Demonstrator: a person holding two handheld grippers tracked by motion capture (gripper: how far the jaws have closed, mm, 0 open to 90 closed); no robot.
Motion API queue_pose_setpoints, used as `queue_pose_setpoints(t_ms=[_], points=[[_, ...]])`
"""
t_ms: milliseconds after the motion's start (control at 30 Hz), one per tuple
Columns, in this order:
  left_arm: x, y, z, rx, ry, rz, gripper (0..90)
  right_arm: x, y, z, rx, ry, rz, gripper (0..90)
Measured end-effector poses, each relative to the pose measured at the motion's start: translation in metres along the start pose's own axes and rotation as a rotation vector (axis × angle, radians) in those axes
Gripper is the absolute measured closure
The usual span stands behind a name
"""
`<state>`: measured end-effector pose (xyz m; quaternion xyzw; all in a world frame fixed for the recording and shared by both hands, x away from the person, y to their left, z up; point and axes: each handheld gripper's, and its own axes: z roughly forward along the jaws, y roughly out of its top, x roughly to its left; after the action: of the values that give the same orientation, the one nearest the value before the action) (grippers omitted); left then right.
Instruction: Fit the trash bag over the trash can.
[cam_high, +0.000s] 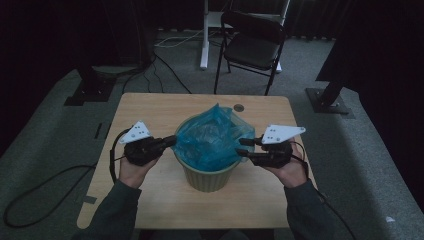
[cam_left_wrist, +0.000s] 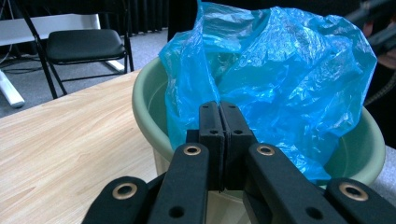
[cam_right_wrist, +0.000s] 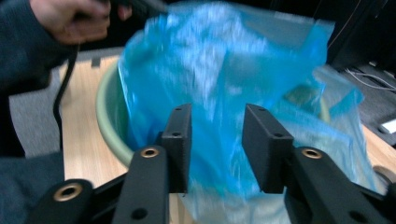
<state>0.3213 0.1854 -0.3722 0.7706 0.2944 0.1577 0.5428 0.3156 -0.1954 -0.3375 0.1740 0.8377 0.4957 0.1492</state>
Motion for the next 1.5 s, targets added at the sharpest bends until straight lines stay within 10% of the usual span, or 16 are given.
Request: queue_pose_setpoints(t_ms=[733,1033,1500], points=[[-0.006,0.002,0.003,-0.007,-0.007,0.02,88.5,-0.013,0.031,0.025,-0.045,-0.031,0.086,55.1],[-0.008,-0.001,-0.003,-0.022,0.0,0.024,88.6,-0.012,0.023,0.03,0.008,-0.042,0.104,89.3],[-0.015,-0.022,-0.013,-0.012,0.001,0.008,88.6,0.008,-0.006,0.019,0.026,-0.04,0.092,90.0]])
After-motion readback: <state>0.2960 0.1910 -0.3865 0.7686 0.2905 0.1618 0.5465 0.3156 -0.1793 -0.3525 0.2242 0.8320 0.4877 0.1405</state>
